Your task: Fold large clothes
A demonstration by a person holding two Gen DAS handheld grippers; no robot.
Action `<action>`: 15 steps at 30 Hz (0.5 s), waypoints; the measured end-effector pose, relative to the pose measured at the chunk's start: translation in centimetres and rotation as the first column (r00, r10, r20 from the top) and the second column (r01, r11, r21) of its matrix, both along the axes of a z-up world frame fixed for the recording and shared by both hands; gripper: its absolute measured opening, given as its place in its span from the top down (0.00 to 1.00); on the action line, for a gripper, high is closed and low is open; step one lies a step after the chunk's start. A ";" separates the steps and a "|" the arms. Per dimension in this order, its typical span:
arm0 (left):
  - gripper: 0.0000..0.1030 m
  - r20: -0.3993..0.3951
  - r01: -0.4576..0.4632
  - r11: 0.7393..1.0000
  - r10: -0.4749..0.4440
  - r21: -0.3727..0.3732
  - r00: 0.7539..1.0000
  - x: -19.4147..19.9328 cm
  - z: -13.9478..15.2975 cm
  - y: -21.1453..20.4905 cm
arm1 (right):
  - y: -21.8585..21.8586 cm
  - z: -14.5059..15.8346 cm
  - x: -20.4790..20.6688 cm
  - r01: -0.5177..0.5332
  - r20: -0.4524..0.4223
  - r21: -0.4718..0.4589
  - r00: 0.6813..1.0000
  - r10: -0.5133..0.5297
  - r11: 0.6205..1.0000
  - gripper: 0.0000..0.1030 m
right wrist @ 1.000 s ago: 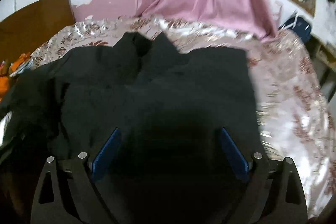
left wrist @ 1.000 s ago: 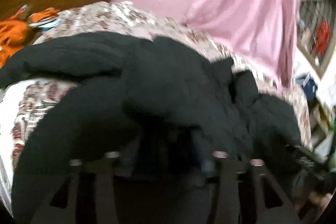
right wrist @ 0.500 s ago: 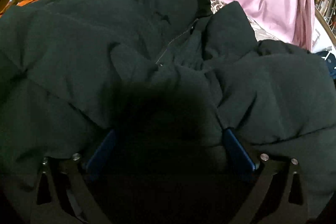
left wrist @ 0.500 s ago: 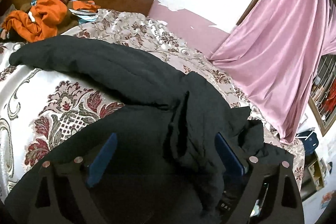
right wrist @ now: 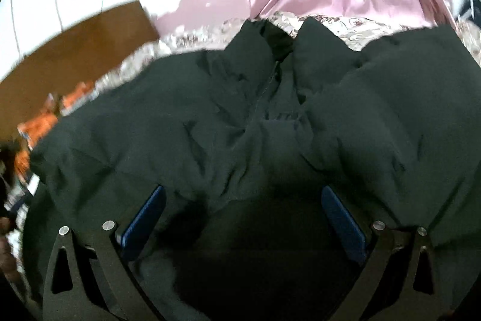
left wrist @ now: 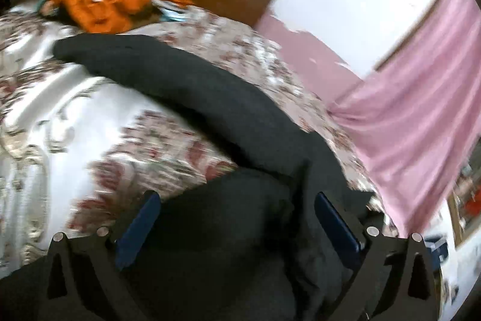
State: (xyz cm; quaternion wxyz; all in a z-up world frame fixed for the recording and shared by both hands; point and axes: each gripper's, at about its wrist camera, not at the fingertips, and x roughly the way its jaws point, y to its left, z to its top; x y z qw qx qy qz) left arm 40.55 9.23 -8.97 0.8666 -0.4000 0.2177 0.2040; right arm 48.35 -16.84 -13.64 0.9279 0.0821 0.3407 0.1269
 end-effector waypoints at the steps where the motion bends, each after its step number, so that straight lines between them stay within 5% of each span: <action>1: 0.00 -0.015 -0.044 0.999 0.044 -0.007 0.999 -0.5 -0.1 0.5 | 0.1 0.0 -0.7 -0.003 0.006 0.014 1.000 0.003 1.000 0.01; 9: 0.00 -0.023 -0.163 0.983 0.161 -0.088 0.987 -3.4 -0.7 3.8 | -0.5 -0.6 -2.9 -0.020 0.032 0.134 0.999 0.016 0.991 0.01; 15: 0.00 0.001 -0.218 0.976 0.218 -0.008 0.976 -4.7 0.8 11.3 | -1.8 -0.6 -1.8 -0.020 0.040 0.165 0.999 0.014 0.986 0.01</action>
